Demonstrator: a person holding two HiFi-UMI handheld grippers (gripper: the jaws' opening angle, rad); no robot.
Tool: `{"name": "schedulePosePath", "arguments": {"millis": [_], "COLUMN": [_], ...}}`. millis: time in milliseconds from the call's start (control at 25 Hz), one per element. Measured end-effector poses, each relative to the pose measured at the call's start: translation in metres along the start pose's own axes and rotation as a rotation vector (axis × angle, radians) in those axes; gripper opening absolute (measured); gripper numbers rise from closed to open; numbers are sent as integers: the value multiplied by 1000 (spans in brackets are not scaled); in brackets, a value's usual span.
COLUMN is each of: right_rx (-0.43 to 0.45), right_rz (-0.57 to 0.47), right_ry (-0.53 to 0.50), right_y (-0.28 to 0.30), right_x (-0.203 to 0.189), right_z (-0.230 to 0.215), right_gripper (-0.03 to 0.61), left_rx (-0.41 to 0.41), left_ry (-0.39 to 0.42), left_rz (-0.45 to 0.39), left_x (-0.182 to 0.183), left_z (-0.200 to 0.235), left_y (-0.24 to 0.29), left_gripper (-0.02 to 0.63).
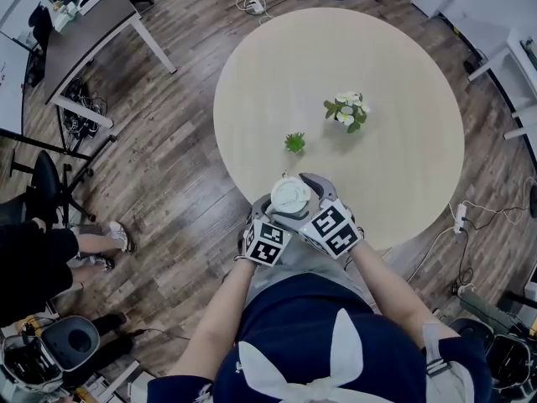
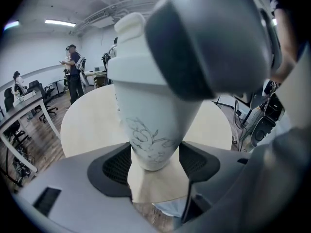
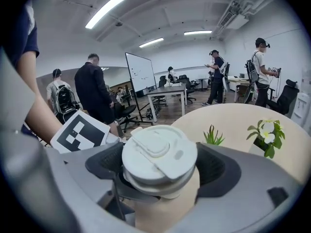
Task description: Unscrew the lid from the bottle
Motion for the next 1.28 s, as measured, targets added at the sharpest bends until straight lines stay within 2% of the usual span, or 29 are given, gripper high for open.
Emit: {"name": "schedulePosePath", "arguments": {"millis": [280,520,720,880,1120,1280], "right_rx": [-67,-61,38,112,194,259], "right_rz": [-7,-8,29,64,80,56], "right_ry": [19,22,-79,-120,-157,-131], "right_y": [5,6,6,5,4,2], "right_x": [-2,-2,-2,-3,-1,3], "right_z": [-1,-2,0,2,2,2], "right_gripper": [459,456,456,456,456,455], "left_rx": [-1,-8,-13,-16,-22,-26], "left_ry": [-4,0,8,11,16,17], "left_rz": [-2,0,7,7,18,14], "left_x": [0,0,0,0,0,1], "left_z": [0,1,1,0,0,0], "left_y": [0,0,0,1,0,1], "left_gripper": [318,318,316,316,316,316]}}
Point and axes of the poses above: the fingertips, and each gripper's own axes: y forward along the fingers, z to its left, x out of its top, the point moved 2 cm from there along -y, backward along the fingers, and after that the axes turned 4 degrees about x, right-handed, at the moved point
